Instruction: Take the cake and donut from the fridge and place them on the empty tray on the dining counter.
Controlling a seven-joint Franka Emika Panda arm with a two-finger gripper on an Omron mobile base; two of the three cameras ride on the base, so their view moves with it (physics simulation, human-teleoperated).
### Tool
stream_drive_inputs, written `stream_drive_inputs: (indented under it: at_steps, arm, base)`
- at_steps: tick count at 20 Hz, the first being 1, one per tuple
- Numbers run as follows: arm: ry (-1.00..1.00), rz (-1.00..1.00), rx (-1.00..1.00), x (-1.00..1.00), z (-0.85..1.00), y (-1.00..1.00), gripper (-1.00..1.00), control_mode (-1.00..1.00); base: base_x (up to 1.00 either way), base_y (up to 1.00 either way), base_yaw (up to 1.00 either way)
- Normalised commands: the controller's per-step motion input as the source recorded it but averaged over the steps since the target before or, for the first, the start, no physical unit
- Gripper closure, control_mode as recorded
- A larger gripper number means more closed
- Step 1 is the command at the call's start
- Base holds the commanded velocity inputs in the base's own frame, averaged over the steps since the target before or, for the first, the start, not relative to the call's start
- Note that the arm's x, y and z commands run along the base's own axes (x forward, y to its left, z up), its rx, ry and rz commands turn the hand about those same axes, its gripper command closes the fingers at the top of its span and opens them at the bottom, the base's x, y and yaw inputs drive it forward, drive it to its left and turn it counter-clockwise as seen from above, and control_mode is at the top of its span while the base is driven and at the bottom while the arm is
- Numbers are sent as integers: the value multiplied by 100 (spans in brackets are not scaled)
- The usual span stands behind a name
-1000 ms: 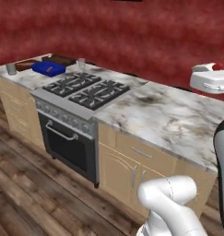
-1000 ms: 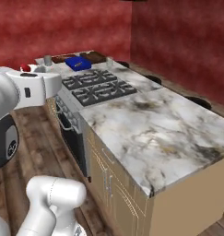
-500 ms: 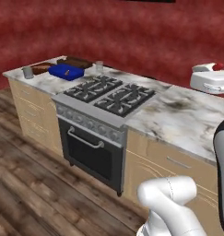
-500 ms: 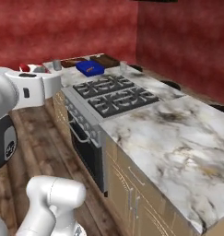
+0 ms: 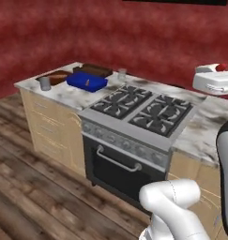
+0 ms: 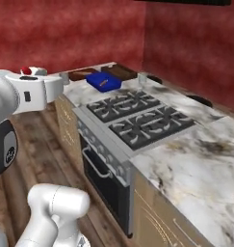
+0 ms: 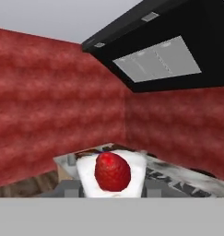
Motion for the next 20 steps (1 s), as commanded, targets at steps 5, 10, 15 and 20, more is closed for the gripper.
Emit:
stream_drive_inputs:
  at_steps: [5,10,15,20]
  arm:
    - [0,0,0,0,0,0,100,100]
    - [0,0,0,0,0,0,100,100]
    - [0,0,0,0,0,0,100,100]
    - [0,0,0,0,0,0,100,100]
  base:
    - [100,100,-5]
    - [100,100,-1]
    - [100,100,-3]
    - [100,100,-12]
